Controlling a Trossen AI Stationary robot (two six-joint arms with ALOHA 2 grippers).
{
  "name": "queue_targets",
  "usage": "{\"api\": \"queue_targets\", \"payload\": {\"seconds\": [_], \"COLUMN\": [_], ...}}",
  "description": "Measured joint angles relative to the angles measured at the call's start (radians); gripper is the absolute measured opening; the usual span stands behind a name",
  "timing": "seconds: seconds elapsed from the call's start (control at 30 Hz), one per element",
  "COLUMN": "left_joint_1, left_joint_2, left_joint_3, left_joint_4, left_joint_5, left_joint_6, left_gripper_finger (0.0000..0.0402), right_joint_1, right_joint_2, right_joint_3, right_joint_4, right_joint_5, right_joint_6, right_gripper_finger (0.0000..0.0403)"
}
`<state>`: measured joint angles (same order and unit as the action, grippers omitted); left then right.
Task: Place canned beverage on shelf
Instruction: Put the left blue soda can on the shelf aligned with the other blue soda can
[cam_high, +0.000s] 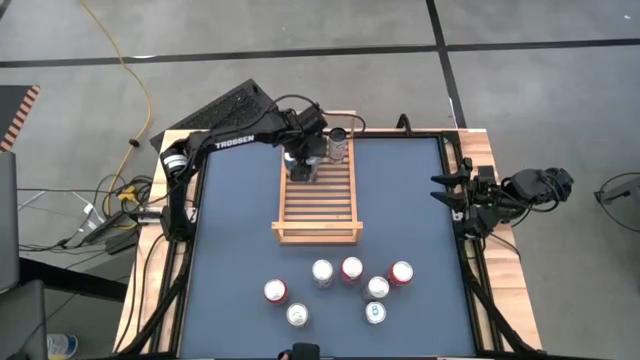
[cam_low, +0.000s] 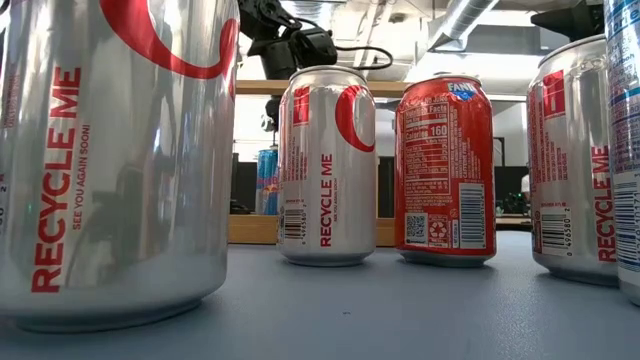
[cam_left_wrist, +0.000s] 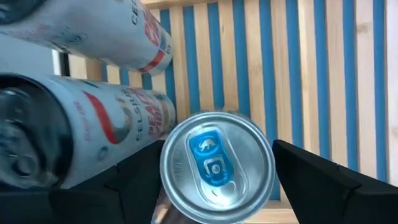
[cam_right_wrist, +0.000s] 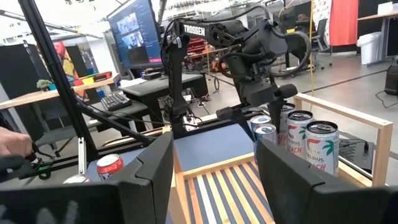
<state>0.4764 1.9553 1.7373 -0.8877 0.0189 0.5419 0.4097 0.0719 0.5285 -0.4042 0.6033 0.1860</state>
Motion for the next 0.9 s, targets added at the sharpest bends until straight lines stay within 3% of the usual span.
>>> {"api": "queue_targets", "payload": {"seconds": [0.5,0.73,0.83,0.9], "left_joint_1": [-0.013,-0.022,-0.049,-0.068], "left_joint_2": [-0.001,-0.001,-0.001,-0.004], "left_joint_3": [0.089,0.195,0.271,0.300], "left_joint_4": [-0.003,-0.104,-0.187,-0.218], "left_joint_5": [-0.055,-0.131,-0.116,-0.033], "left_joint_6": [0.037,0.012,-0.051,-0.084], "left_gripper_finger": [0.0282,0.0282,0.0282,0.0282], "right_joint_1": [0.000,0.000,0.000,0.000], "right_joint_2": [0.000,0.000,0.000,0.000], "right_joint_3": [0.000,0.000,0.000,0.000], "right_joint_4": [0.000,-0.006,-0.019,-0.030], "right_joint_5": [0.000,0.000,0.000,0.000], "right_joint_6": [0.000,0.023,0.027,0.036], "right_gripper_finger": [0.0210,0.0210,0.0210,0.0210]}}
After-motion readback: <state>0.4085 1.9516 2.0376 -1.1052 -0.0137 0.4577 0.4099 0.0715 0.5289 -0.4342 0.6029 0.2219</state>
